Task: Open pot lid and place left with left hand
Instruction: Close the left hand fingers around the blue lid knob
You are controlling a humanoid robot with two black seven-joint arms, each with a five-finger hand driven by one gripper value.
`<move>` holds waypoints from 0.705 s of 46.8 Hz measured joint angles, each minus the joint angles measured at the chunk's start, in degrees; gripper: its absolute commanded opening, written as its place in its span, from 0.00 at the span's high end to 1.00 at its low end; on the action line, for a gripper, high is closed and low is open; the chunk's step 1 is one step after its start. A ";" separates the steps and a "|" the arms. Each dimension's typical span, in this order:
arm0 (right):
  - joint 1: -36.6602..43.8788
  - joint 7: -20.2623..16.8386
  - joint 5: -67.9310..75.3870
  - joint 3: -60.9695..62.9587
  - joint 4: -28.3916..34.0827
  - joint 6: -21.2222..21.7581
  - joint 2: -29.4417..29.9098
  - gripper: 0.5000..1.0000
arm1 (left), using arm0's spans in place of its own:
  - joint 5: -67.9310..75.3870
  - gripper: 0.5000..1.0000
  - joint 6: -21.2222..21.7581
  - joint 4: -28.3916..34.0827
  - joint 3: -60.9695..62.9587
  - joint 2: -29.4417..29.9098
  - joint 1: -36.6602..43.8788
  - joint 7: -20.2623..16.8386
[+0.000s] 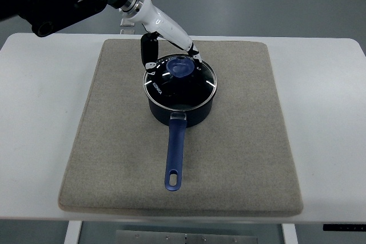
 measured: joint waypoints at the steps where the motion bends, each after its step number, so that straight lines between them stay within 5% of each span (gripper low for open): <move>1: 0.00 0.00 0.00 0.00 0.00 0.00 0.00 0.17 | 0.08 0.03 0.00 0.05 0.03 0.00 0.03 0.00; 33: 0.00 0.01 0.00 0.01 -0.02 0.01 0.00 0.17 | 0.57 0.04 0.00 1.62 0.32 -0.30 0.50 0.00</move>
